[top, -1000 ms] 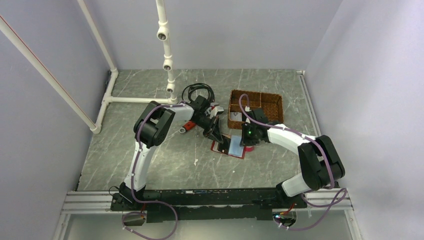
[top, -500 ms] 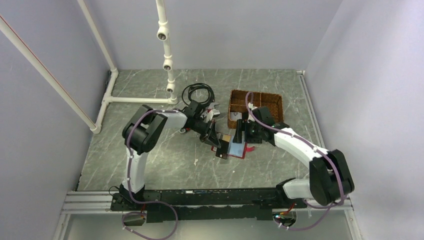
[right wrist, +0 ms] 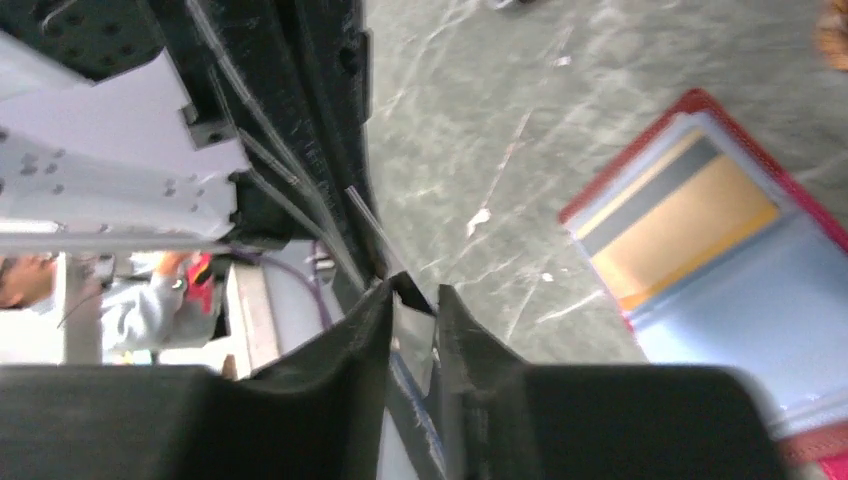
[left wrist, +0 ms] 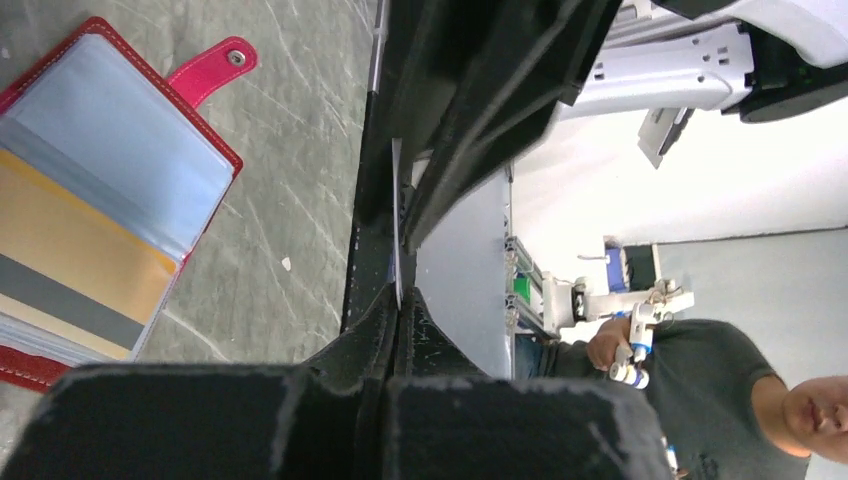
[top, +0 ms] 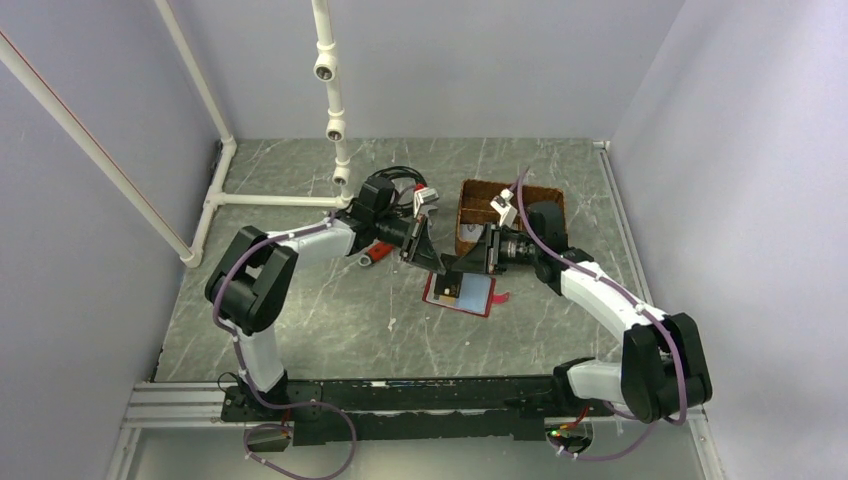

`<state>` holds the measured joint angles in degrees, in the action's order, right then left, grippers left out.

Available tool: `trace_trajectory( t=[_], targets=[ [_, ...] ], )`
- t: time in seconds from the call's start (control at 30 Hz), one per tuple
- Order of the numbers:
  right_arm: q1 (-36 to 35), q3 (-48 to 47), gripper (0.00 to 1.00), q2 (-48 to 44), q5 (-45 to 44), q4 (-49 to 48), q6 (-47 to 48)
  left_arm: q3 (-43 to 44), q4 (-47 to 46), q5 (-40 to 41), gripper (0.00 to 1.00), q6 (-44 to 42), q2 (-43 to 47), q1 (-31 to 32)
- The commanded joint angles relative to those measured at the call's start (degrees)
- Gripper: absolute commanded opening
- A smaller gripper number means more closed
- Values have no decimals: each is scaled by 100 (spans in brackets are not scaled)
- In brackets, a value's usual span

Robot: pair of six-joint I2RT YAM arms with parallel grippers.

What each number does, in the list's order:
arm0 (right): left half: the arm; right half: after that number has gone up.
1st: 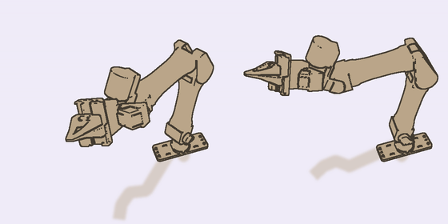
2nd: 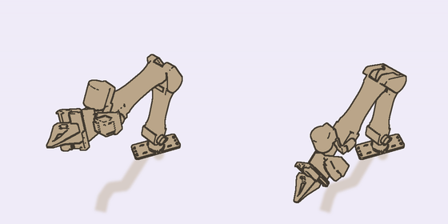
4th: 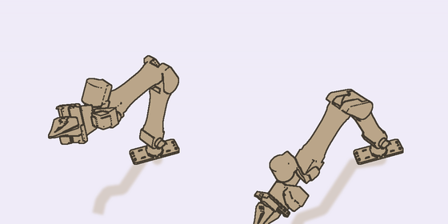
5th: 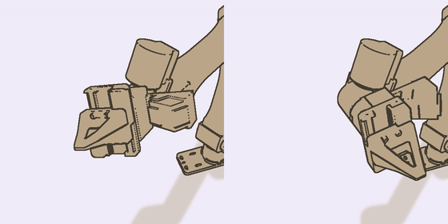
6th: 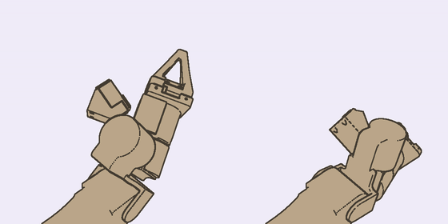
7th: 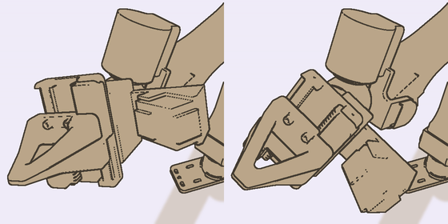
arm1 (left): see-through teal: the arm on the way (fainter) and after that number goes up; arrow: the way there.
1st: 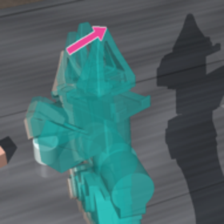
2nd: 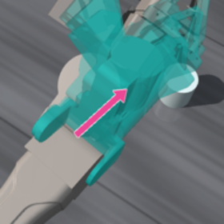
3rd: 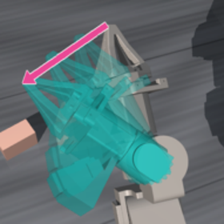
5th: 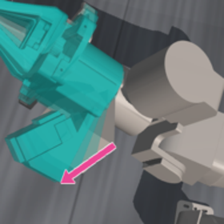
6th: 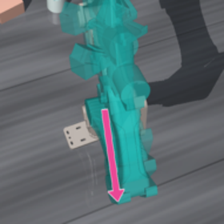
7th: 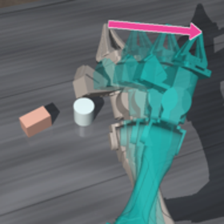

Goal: Put the credit cards into the card holder
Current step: Insert the credit card into the card holder.

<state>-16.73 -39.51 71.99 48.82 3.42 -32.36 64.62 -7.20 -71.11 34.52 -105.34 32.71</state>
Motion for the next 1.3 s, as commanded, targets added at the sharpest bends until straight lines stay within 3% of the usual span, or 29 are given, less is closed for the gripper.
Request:
trace_trajectory(
  t=[0.0,0.03,0.17,0.2,0.33,0.4,0.53,0.67,0.77,0.83,0.93,1.03,1.1,1.13,1.2,1.27],
  targets=[
    [-2,307,7,-233,938,-1426,-785,-27,-374,-395,0,-39,328,-3],
    [1,357,0,-240,915,-1572,-937,-90,-580,-365,1,154,387,-10],
    [113,705,0,-438,538,-2298,-1637,-381,-1590,-41,39,1258,525,-38],
    [162,824,0,-521,469,-2554,-1828,-539,-2021,93,42,1647,581,-63],
    [291,963,0,-619,418,-2870,-2024,-991,-3756,478,38,3205,526,-146],
    [306,969,0,-631,386,-2886,-2036,-1163,-4836,623,27,3859,414,-159],
    [302,980,0,-640,292,-2869,-2041,-1255,-5601,798,17,4457,207,-169],
    [295,925,0,-670,198,-2808,-2031,-1118,-4755,900,8,3988,304,-163],
    [295,828,0,-640,108,-2498,-1845,-853,-3437,971,0,3225,456,-144],
    [298,679,0,-591,-23,-1962,-1556,-673,-2506,1018,0,2669,522,-133],
    [363,37,38,-426,-1104,503,-154,-397,-861,1227,0,1549,586,-186],
    [368,55,50,-232,-2104,1374,532,-211,355,1458,0,446,415,-239],
    [351,51,47,-73,-2340,1491,731,-73,526,1307,0,159,81,-280],
    [340,57,41,22,-2398,1445,754,33,679,1344,0,36,-90,-290],
    [276,94,11,166,-2579,1352,776,53,635,1384,0,20,-320,-291],
    [189,126,1,269,-2746,1290,786,46,409,1392,0,182,-494,-277]
  ],
)
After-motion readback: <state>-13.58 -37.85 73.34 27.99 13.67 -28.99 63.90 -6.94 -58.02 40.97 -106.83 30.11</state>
